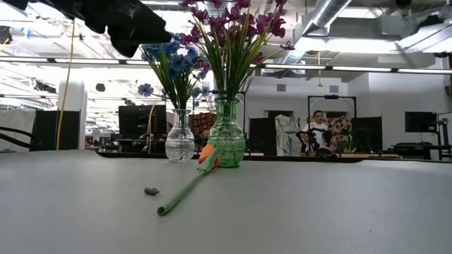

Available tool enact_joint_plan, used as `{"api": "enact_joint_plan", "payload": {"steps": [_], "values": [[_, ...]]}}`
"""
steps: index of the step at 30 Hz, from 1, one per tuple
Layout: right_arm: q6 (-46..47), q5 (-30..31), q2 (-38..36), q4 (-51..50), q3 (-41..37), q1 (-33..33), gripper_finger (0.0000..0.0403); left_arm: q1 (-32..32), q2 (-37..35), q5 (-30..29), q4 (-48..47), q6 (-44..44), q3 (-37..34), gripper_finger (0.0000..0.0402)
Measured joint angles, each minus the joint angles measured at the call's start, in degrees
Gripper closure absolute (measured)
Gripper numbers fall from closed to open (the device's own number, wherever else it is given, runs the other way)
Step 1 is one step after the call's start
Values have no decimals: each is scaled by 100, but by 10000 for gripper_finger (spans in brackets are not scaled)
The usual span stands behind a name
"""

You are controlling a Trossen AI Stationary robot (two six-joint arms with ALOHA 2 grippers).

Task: Sort flowers into vase by color
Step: Put the right orange flower into the bottom transparent vase

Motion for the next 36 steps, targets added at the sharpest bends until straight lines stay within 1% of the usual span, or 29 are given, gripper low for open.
{"api": "enact_joint_plan", "payload": {"steps": [4, 9, 14, 20, 26, 32, 36], "values": [[-231, 284, 40, 432, 0, 526, 352, 0, 0, -21, 0, -133, 0, 269], [-325, 400, 73, 939, -2, 1059, 352, -2, 0, -42, 0, -242, 0, 269], [-326, 433, 241, 1103, -2, 1455, 352, -2, 0, -42, 0, -247, 0, 269], [-330, 456, 695, 1423, -2, 1706, 352, -2, 0, -46, 46, -331, 0, 269], [-335, 510, 1085, 2060, -4, 1792, 352, -2, 0, -46, 46, -356, 0, 269], [-579, 490, 1204, 2467, -4, 2000, 352, -2, 0, -48, 44, -356, 0, 269], [-619, 540, 1252, 2462, -4, 2177, 352, -2, 0, -50, 42, -341, 0, 269]]}}
